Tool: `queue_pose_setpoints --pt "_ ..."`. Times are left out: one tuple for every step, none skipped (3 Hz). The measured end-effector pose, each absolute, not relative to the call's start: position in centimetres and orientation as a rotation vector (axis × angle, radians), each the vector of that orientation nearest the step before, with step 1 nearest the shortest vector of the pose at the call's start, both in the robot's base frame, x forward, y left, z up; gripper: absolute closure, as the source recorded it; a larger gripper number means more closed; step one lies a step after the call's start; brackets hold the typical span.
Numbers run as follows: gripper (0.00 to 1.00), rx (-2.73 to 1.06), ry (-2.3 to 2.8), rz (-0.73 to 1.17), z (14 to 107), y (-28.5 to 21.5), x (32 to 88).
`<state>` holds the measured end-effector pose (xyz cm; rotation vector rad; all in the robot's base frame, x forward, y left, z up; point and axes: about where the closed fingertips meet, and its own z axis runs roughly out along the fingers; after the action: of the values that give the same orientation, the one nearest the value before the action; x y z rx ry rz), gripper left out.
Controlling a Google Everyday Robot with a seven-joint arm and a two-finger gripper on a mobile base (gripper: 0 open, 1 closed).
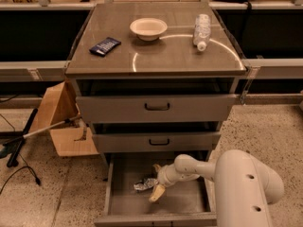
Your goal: Pick redbull can from bottom drawer and place on counter
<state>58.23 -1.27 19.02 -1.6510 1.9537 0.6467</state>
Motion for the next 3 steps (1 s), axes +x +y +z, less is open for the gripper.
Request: queue_pose_setpoints --pt "0.0 -1.634 1.917 0.567 17.7 -1.1 58.5" --pt "0.0 -1.618 1.902 0.525 16.5 -0.9 59.2" --pt "0.0 -1.605 1.907 0.553 14.9 -0.5 60.1"
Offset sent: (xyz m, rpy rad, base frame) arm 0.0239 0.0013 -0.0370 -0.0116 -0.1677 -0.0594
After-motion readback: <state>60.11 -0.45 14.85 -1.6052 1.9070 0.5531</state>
